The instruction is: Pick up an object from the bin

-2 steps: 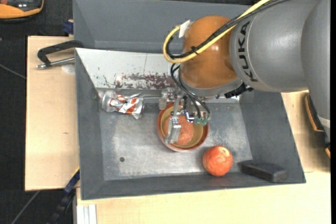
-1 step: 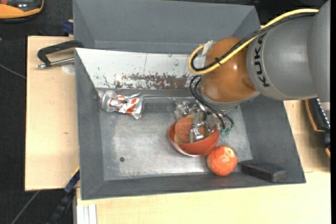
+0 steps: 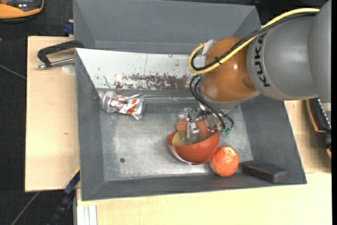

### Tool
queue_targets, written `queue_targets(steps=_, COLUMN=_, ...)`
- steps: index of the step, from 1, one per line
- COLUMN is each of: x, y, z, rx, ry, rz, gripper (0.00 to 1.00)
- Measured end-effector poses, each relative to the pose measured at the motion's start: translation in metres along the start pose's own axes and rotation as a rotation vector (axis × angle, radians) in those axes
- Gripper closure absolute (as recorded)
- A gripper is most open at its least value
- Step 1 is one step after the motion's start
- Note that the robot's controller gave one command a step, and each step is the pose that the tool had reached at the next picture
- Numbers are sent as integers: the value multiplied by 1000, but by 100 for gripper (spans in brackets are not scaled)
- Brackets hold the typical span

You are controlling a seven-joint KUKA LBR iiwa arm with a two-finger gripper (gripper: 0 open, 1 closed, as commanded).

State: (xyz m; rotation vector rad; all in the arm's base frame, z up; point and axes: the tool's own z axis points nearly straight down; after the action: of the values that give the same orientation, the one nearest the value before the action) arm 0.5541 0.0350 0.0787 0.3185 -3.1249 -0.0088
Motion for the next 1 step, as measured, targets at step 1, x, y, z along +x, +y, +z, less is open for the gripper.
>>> queue_targets(steps=1, x=54, y=18, z=-21, rx=-1, ry=-11, rz=81, gripper=100)
